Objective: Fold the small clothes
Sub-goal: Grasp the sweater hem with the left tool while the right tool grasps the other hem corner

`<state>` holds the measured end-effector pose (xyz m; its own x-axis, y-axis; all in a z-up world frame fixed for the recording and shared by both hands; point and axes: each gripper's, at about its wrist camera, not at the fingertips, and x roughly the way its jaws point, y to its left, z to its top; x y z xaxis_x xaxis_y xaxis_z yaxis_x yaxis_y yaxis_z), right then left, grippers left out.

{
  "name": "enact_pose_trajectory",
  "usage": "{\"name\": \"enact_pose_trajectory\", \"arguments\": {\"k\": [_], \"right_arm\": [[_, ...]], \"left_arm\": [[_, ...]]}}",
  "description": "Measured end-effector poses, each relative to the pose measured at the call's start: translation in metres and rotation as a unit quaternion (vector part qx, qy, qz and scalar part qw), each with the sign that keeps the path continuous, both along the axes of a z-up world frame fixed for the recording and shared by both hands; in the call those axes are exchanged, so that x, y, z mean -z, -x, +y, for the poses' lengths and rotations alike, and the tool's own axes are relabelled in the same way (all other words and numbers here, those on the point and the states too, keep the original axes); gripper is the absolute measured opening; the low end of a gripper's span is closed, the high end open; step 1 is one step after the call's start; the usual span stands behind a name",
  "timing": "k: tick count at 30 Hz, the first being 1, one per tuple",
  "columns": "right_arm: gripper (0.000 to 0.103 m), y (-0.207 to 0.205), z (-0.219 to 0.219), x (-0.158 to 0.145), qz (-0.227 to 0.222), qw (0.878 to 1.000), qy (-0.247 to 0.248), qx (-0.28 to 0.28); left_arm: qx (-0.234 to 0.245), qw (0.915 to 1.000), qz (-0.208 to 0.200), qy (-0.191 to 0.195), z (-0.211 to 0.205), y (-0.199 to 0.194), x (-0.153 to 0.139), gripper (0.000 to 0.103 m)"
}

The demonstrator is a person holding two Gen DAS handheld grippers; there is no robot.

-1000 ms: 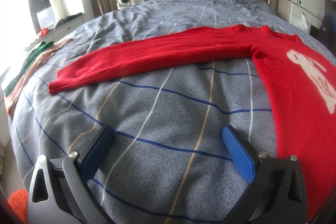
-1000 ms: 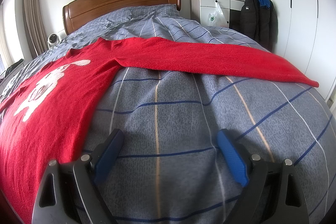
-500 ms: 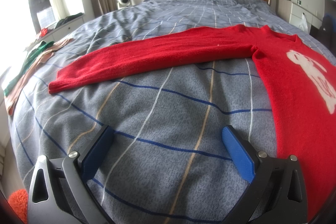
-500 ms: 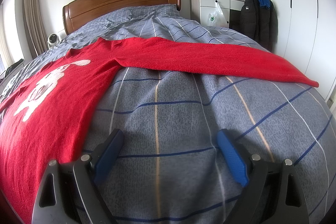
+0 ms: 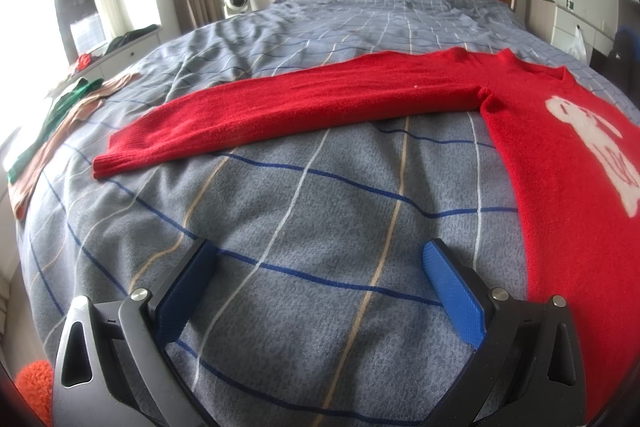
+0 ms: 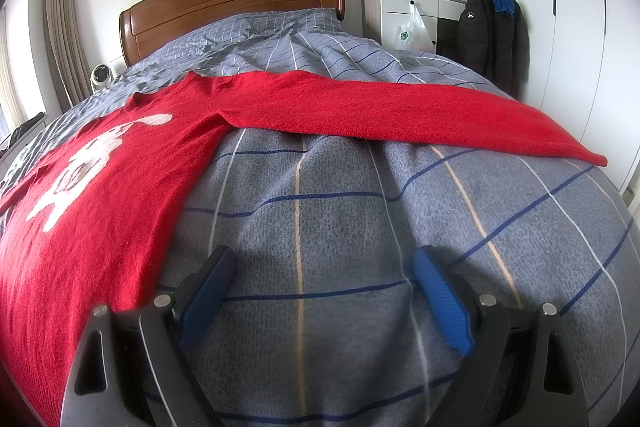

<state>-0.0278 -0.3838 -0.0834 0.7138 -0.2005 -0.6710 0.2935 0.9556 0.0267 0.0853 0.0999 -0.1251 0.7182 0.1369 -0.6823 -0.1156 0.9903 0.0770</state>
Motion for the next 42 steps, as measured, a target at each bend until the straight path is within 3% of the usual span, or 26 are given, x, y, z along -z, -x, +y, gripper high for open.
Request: {"name": "enact_pose_trajectory", "arguments": {"k": [3, 5, 7, 9, 11, 13, 16, 18, 19, 20, 21, 22, 23, 27, 30, 33, 34, 35, 37, 39, 42], "right_arm": [[0.09, -0.001, -0.003, -0.002, 0.011, 1.0, -0.006, -0.004], [0.09, -0.004, -0.008, -0.011, 0.043, 0.999, -0.024, -0.017], [0.09, 0.004, -0.013, -0.026, 0.064, 0.996, -0.061, -0.026], [0.09, 0.021, -0.015, -0.04, 0.077, 0.99, -0.112, -0.047], [0.09, 0.038, -0.007, -0.047, 0.11, 0.98, -0.15, -0.076], [0.09, 0.055, 0.008, -0.045, 0.151, 0.965, -0.182, -0.111], [0.089, 0.072, 0.035, -0.039, 0.166, 0.943, -0.231, -0.173], [0.083, 0.072, 0.048, -0.032, 0.174, 0.935, -0.242, -0.195], [0.079, 0.069, 0.051, -0.027, 0.177, 0.935, -0.236, -0.196], [0.07, 0.065, 0.053, -0.021, 0.181, 0.936, -0.233, -0.192], [0.056, 0.06, 0.052, -0.014, 0.188, 0.935, -0.238, -0.184], [0.023, 0.06, 0.052, -0.008, 0.194, 0.933, -0.245, -0.178], [0.003, 0.058, 0.052, -0.004, 0.202, 0.932, -0.247, -0.17], [0.003, 0.069, 0.058, -0.012, 0.229, 0.942, -0.201, -0.142], [0.003, 0.074, 0.052, 0.012, 0.249, 0.937, -0.216, -0.112], [0.003, 0.072, 0.047, 0.015, 0.248, 0.937, -0.223, -0.107], [0.003, 0.074, 0.047, 0.013, 0.249, 0.937, -0.218, -0.112], [0.003, 0.076, 0.046, 0.011, 0.248, 0.936, -0.22, -0.116], [0.024, 0.081, 0.038, 0.007, 0.25, 0.93, -0.247, -0.112], [0.036, 0.093, 0.02, -0.005, 0.245, 0.928, -0.264, -0.099], [0.037, 0.103, -0.022, -0.041, 0.178, 0.943, -0.272, -0.071]], "left_arm": [[0.029, 0.9987, 0.04, 0.012, 0.006, 0.001, -0.012, 0.102], [0.056, 0.9955, 0.061, 0.046, 0.014, 0.013, -0.027, 0.102], [0.102, 0.9857, 0.076, 0.111, 0.02, 0.036, -0.043, 0.102], [0.145, 0.9732, 0.099, 0.148, 0.015, 0.056, -0.046, 0.102], [0.191, 0.9623, 0.128, 0.146, -0.001, 0.074, -0.04, 0.102], [0.221, 0.9579, 0.137, 0.122, -0.019, 0.086, -0.034, 0.101], [0.26, 0.952, 0.137, 0.085, -0.043, 0.086, -0.03, 0.098], [0.275, 0.9473, 0.142, 0.084, -0.052, 0.079, -0.025, 0.087], [0.278, 0.9449, 0.15, 0.086, -0.054, 0.077, -0.021, 0.076], [0.279, 0.9429, 0.162, 0.084, -0.057, 0.072, -0.017, 0.057], [0.277, 0.943, 0.168, 0.077, -0.06, 0.069, -0.014, 0.043], [0.278, 0.9425, 0.171, 0.074, -0.06, 0.068, -0.012, 0.013], [0.282, 0.9397, 0.177, 0.079, -0.059, 0.067, -0.012, 0.004], [0.272, 0.9429, 0.185, 0.053, -0.061, 0.071, -0.002, 0.003], [0.27, 0.9438, 0.188, 0.026, -0.07, 0.06, 0.006, 0.005], [0.275, 0.9435, 0.185, 0.016, -0.072, 0.059, 0.005, 0.01], [0.277, 0.9427, 0.185, 0.016, -0.07, 0.06, 0.003, 0.02], [0.278, 0.942, 0.187, 0.018, -0.067, 0.061, 0.0, 0.038], [0.273, 0.9445, 0.18, 0.029, -0.06, 0.064, -0.011, 0.061], [0.266, 0.9503, 0.154, 0.051, -0.05, 0.067, -0.028, 0.067], [0.24, 0.9617, 0.109, 0.075, -0.033, 0.055, -0.052, 0.078]]}}
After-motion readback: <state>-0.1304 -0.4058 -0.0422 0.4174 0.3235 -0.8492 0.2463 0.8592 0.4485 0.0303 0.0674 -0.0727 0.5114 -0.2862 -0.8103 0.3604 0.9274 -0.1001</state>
